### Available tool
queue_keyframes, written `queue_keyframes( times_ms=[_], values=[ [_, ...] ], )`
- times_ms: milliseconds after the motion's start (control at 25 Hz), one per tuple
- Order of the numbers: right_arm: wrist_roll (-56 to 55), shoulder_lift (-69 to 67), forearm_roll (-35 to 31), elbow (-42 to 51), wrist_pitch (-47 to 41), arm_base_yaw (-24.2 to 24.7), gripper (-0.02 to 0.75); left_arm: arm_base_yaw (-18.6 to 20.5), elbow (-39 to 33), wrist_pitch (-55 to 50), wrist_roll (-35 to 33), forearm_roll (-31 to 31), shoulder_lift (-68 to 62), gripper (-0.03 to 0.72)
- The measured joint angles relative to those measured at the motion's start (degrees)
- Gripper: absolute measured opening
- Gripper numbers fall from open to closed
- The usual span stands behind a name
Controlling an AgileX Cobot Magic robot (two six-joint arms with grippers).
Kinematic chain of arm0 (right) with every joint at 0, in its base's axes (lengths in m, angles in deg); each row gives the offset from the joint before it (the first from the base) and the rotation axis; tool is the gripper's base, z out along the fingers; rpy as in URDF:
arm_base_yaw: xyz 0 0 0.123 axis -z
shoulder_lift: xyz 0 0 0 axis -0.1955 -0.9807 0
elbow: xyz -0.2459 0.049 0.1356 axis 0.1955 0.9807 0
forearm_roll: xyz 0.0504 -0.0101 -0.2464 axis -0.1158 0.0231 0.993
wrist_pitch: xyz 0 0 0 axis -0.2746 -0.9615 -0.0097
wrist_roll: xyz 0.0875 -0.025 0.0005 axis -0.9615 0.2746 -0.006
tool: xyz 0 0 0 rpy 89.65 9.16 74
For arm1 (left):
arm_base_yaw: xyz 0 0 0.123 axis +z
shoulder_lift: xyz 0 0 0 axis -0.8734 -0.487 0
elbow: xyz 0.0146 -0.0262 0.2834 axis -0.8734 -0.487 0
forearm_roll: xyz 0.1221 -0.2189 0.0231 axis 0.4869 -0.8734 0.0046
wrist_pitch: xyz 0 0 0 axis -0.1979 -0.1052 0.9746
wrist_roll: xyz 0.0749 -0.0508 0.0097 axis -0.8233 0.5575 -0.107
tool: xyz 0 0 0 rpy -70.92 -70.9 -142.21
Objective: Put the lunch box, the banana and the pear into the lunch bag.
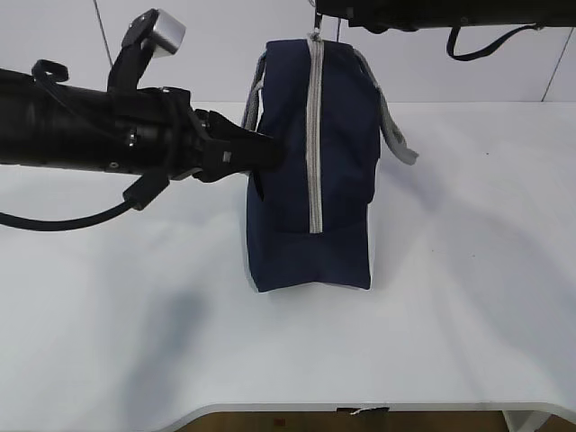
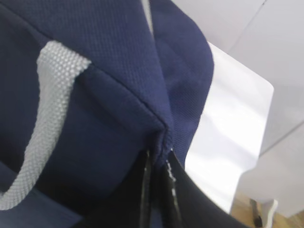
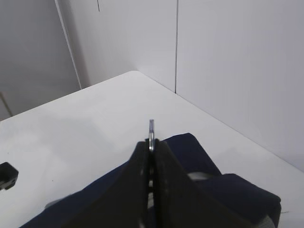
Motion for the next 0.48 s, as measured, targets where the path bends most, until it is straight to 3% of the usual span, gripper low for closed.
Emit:
queue_keyframes(
  times_ms=[480],
  values=[
    [-0.83, -6.26, -3.7, -5.89, 0.61, -0.11, 0.006, 0.0, 0.0, -4.25, 2.63, 6.15, 0.0, 0.001]
  ],
)
